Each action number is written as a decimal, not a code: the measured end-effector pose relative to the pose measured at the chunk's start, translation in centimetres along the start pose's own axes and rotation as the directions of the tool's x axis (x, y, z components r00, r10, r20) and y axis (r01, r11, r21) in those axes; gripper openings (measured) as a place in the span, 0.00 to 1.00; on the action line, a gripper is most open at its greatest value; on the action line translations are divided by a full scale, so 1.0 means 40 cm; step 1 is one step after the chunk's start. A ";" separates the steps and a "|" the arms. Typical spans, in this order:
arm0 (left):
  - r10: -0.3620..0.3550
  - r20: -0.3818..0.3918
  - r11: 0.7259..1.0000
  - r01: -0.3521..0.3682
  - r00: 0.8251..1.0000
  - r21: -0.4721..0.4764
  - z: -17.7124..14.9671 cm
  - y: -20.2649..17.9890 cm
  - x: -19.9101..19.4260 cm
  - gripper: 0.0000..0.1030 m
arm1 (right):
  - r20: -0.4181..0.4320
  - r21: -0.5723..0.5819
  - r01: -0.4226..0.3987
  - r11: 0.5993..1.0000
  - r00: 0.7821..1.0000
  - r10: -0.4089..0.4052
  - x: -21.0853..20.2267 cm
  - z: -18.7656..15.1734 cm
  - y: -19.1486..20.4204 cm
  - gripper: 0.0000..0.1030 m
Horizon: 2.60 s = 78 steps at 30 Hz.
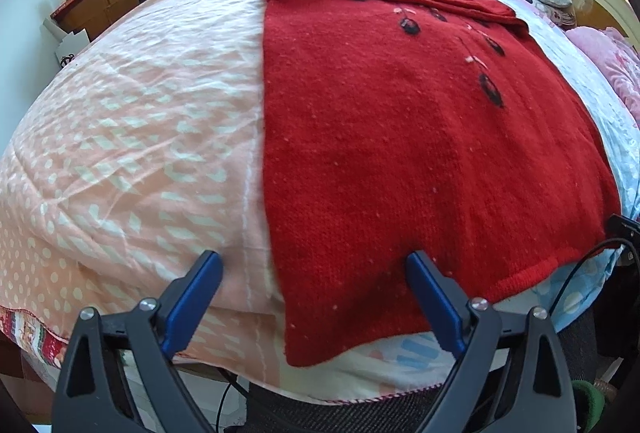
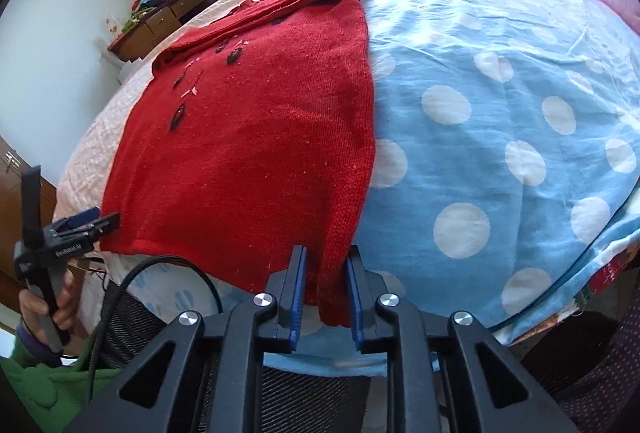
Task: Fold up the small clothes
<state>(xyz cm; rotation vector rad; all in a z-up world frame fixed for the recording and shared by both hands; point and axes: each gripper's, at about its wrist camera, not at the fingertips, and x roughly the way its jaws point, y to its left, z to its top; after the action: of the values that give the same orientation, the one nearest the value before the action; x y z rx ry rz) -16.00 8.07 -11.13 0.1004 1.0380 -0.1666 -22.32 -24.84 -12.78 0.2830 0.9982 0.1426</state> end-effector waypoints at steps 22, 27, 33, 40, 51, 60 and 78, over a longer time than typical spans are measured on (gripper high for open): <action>-0.239 -0.052 0.963 0.229 0.970 -0.142 -0.079 0.038 0.030 0.81 | -0.004 -0.018 -0.017 1.000 1.000 0.017 0.010 -0.015 0.001 0.28; -0.289 -0.049 0.956 0.286 0.956 -0.061 -0.068 0.008 0.010 0.20 | -0.030 0.009 -0.092 0.996 0.995 0.092 0.002 -0.004 0.002 0.08; -0.307 0.050 0.951 0.308 0.950 -0.003 -0.033 0.017 -0.091 0.14 | 0.070 0.068 -0.270 0.960 0.962 0.265 -0.093 0.061 0.008 0.08; -0.359 0.101 0.930 0.365 0.928 -0.048 0.109 0.103 -0.130 0.14 | 0.179 0.112 -0.397 0.911 0.910 0.374 -0.127 0.218 0.001 0.08; -0.238 -0.003 0.963 0.235 0.971 -0.136 0.376 0.156 0.059 0.25 | 0.201 0.353 -0.265 0.897 0.958 0.203 0.091 0.455 -0.118 0.09; -0.179 0.194 0.971 0.205 0.965 -0.125 0.387 0.253 -0.047 0.90 | 0.354 0.355 -0.341 0.870 0.911 0.213 0.038 0.427 -0.167 0.57; -0.154 0.220 0.988 0.150 0.963 0.036 0.400 0.143 0.074 0.53 | 0.355 0.229 -0.106 0.968 0.935 0.018 -0.031 0.336 -0.040 0.57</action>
<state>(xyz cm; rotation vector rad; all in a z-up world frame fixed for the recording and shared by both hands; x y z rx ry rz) 0.12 10.83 -5.59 0.0177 0.8209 -0.3204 -11.66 -28.93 -5.42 0.5479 0.6500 0.0229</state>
